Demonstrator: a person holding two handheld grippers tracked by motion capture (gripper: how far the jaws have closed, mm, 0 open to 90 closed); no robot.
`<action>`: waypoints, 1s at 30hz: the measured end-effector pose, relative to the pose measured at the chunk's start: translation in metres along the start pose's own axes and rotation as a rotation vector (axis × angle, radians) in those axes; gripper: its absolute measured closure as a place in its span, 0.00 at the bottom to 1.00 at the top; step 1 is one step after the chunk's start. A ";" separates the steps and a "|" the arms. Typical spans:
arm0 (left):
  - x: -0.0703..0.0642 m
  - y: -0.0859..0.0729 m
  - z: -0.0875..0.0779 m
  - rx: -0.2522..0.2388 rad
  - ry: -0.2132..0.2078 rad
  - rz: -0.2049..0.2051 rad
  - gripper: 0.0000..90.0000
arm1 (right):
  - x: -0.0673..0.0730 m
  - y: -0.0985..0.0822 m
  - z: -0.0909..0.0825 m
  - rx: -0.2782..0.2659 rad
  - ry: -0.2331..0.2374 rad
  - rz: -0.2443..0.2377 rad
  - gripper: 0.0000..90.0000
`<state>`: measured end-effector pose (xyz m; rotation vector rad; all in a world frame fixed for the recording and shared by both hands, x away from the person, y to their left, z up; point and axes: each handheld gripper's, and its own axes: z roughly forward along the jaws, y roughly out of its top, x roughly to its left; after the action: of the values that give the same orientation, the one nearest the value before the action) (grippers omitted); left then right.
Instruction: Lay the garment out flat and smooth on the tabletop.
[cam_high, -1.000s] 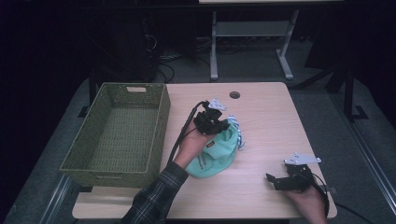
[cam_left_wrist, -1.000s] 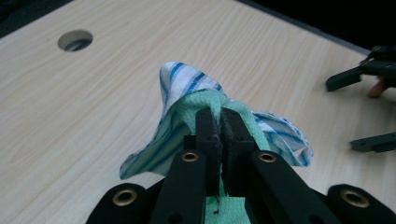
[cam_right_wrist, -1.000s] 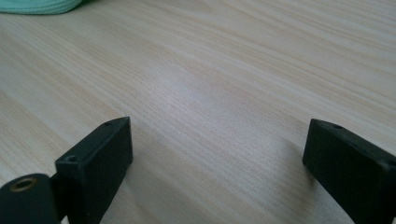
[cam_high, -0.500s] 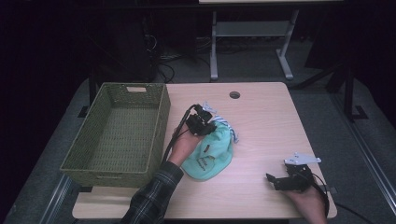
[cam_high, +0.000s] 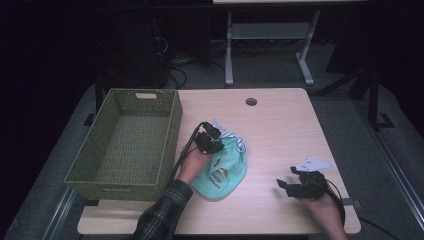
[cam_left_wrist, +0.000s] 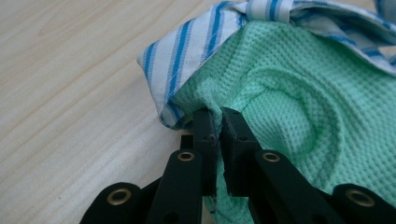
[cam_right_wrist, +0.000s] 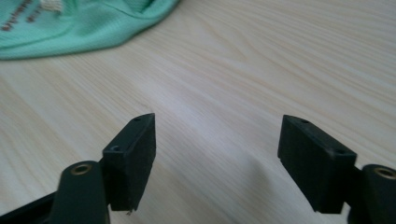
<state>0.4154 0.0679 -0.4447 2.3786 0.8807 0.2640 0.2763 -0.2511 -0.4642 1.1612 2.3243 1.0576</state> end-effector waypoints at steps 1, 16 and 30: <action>0.000 0.000 0.000 0.000 0.000 0.000 0.93 | 0.000 0.000 0.000 0.000 0.000 0.000 0.33; -0.003 -0.006 0.003 0.021 -0.018 0.014 0.91 | 0.022 0.041 0.031 -0.050 0.183 -0.086 0.41; -0.003 -0.006 0.003 0.025 -0.025 0.008 0.91 | 0.062 0.057 0.062 -0.035 0.137 -0.181 0.48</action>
<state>0.4108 0.0681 -0.4512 2.4043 0.8673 0.2269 0.3053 -0.1505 -0.4613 0.8710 2.4497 1.1380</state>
